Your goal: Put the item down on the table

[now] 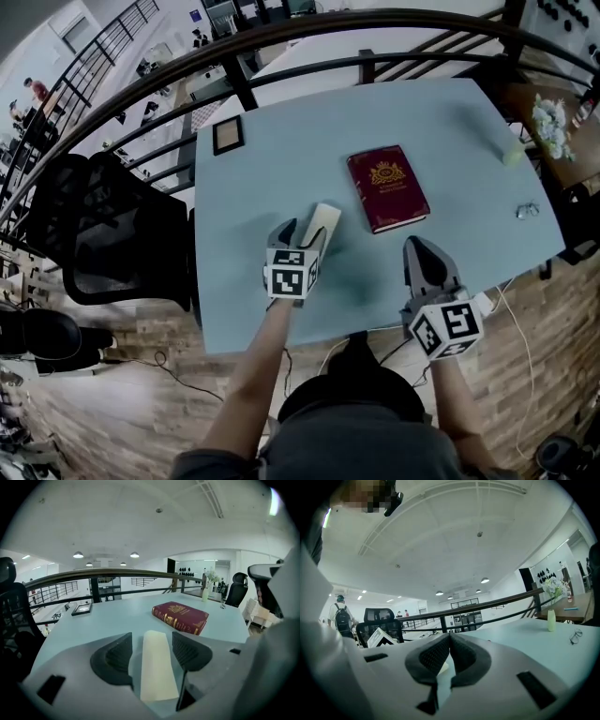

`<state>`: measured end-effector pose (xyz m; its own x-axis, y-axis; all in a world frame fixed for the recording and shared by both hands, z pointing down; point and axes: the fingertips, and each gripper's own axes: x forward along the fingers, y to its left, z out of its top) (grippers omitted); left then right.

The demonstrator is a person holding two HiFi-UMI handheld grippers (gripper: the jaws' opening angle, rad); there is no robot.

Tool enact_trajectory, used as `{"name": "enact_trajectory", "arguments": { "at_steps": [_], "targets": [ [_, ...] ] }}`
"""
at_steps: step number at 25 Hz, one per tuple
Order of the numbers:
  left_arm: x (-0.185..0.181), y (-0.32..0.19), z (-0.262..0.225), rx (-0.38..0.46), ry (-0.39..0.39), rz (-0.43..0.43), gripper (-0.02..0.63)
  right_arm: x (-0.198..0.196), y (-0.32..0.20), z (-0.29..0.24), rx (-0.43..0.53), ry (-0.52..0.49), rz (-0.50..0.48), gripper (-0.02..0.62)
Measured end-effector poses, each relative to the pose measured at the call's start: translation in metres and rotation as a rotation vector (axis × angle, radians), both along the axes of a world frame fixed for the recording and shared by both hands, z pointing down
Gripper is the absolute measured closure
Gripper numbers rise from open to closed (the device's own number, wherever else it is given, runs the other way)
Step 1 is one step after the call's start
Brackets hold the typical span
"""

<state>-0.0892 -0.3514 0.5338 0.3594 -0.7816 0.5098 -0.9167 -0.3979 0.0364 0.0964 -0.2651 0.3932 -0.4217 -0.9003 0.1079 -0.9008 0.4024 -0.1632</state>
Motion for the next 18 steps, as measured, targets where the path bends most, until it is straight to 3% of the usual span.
{"name": "enact_trajectory", "arguments": {
  "at_steps": [7, 18],
  "targets": [
    [-0.024, 0.014, -0.042, 0.129, 0.046, -0.068, 0.457, -0.009, -0.001, -0.003, 0.01, 0.001, -0.017, 0.592],
    [-0.049, 0.042, -0.087, 0.239, 0.099, -0.112, 0.536, -0.021, 0.002, -0.009, 0.021, 0.007, -0.039, 0.592]
  ]
}}
